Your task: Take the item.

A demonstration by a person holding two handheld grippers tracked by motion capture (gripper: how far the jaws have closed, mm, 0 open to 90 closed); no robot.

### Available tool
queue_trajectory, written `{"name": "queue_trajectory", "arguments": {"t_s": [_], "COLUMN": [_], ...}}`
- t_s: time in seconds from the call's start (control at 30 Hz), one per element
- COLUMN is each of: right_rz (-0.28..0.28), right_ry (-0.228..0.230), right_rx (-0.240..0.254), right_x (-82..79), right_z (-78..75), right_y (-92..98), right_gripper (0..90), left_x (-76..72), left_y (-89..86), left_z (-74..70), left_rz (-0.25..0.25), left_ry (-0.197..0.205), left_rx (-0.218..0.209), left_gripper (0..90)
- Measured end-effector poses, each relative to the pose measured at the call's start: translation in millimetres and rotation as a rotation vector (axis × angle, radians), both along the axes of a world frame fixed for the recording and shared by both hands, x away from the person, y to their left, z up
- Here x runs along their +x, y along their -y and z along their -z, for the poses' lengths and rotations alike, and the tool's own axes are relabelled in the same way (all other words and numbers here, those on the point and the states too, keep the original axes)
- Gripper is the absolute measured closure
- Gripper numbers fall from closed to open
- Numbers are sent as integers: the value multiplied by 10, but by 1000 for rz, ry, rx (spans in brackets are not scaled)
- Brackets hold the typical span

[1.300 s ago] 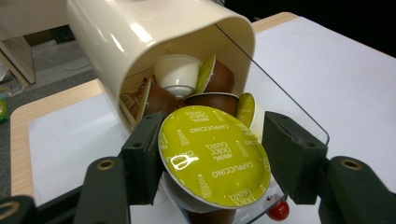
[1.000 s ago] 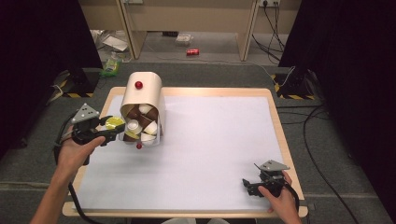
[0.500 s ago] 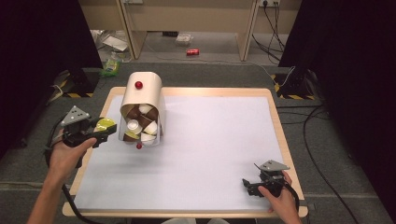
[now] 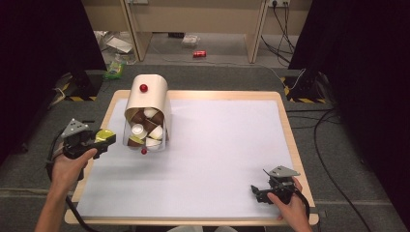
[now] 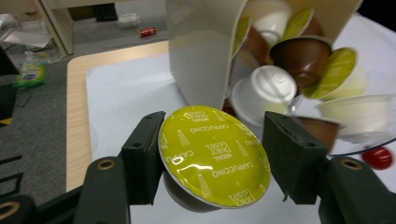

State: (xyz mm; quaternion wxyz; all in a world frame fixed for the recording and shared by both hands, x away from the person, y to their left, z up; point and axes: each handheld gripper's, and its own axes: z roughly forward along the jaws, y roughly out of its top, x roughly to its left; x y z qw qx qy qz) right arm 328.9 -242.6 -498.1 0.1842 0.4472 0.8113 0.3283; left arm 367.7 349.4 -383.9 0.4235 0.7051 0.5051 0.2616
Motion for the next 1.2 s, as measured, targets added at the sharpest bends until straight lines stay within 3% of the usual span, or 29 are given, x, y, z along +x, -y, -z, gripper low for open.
{"name": "queue_trajectory", "arguments": {"t_s": [0.47,1.2], "right_rz": [-1,0], "right_ry": [-2,-1], "right_rx": [-1,-1], "right_x": [-1,-1], "right_z": [-2,-1], "right_y": [1,0], "right_gripper": [6,6], "left_x": [73,148], "left_y": [-32,-75], "left_z": [345,931], "left_rz": [-31,-59], "left_ry": [-54,-149], "left_rx": [-26,-32], "left_gripper": [406,406]}}
